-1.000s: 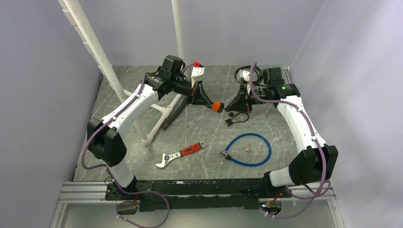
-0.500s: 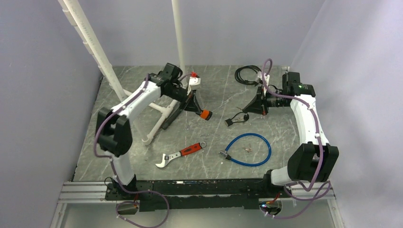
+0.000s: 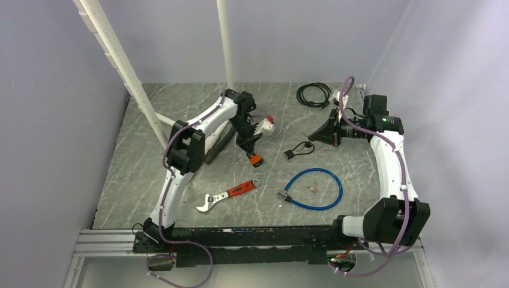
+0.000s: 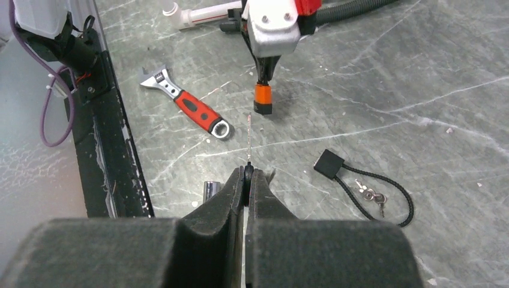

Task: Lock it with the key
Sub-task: Place the lock at the center of the board.

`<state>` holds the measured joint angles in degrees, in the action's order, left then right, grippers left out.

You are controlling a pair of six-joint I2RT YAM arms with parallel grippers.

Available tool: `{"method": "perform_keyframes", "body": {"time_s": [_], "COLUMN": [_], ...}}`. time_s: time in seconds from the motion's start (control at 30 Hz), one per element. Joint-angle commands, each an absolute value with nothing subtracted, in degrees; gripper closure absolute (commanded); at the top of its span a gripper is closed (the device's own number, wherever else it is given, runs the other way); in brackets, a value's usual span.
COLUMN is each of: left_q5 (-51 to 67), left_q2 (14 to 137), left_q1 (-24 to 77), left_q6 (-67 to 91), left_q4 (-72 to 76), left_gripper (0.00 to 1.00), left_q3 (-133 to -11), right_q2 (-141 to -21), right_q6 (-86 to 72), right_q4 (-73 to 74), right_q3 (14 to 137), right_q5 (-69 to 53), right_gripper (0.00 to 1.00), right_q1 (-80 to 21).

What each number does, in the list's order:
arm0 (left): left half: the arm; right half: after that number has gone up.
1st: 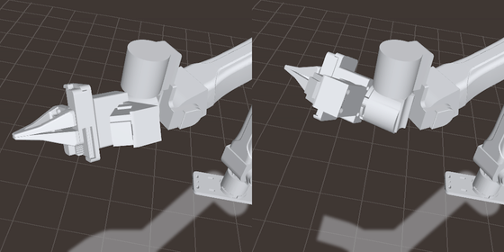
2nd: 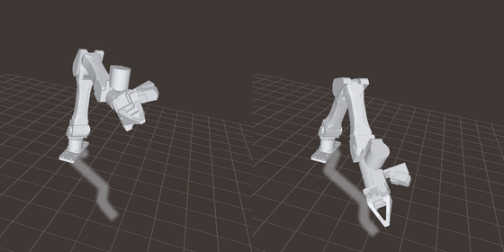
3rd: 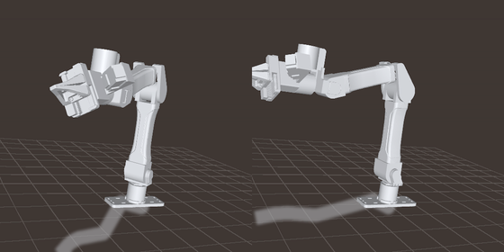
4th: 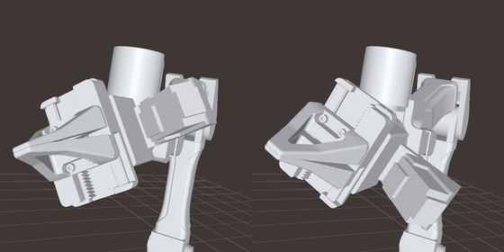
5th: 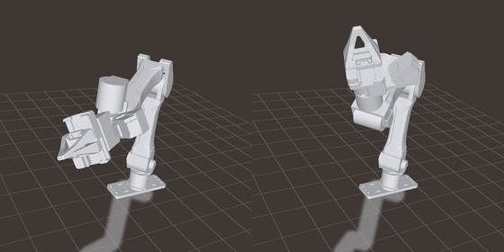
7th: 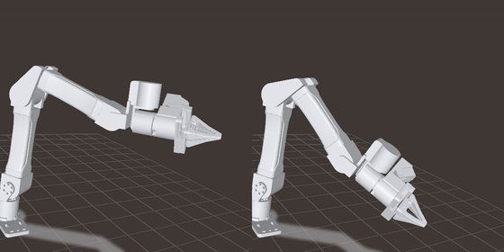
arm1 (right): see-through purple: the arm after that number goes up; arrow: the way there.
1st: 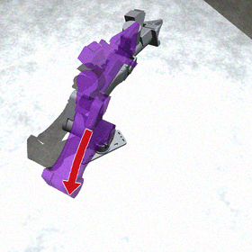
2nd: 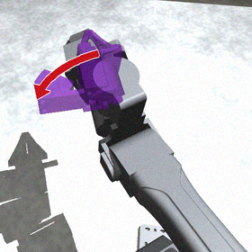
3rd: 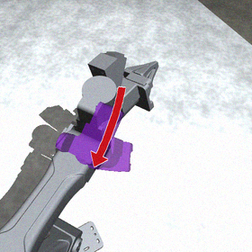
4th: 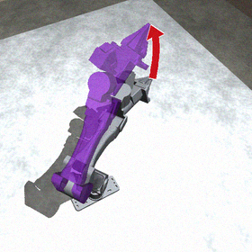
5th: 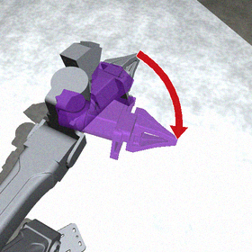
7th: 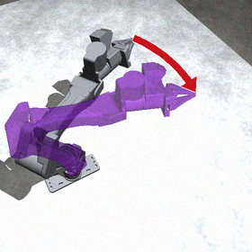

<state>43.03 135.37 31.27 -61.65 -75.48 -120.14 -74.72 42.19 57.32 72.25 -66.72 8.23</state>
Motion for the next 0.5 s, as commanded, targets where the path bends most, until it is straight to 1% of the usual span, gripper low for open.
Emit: {"method": "perform_keyframes", "body": {"time_s": [0.0,0.03,0.07,0.27,0.33,0.4,0.43,0.47], "left_q5": [32.4,30.5,29.0,23.5,22.9,23.5,23.4,23.4], "left_q2": [139.2,139.4,139.2,136.9,135.1,132.9,131.4,130.1], "left_q1": [33.9,34.4,34.6,34.9,34.9,34.8,34.8,34.8], "left_q6": [-72.0,-72.4,-72.3,-70.6,-67.6,-63.5,-60.0,-55.6], "left_q4": [-81.7,-80.1,-78.1,-63.6,-58.3,-55.0,-53.1,-51.4], "left_gripper": [0.87,0.8,0.76,0.66,0.58,0.54,0.46,0.35], "left_q3": [-124.2,-124.0,-123.7,-121.5,-121.0,-120.9,-120.5,-120.0], "right_q2": [-72.2,-71.9,-71.8,-71.1,-71.0,-71.0,-70.9,-70.8], "right_q6": [39.8,39.2,39.0,36.7,35.9,35.2,34.9,34.8], "right_q4": [53.4,53.2,53.0,51.3,50.8,50.5,50.4,50.2], "right_q3": [71.2,71.0,70.9,70.3,70.4,70.7,70.7,70.7], "right_q5": [-69.7,-69.8,-69.8,-70.2,-70.3,-70.4,-70.3,-70.3], "right_gripper": [1.0,1.0,1.0,1.0,1.0,1.0,1.0,1.0], "right_q1": [8.6,8.6,8.6,8.6,8.6,8.6,8.6,8.6]}}
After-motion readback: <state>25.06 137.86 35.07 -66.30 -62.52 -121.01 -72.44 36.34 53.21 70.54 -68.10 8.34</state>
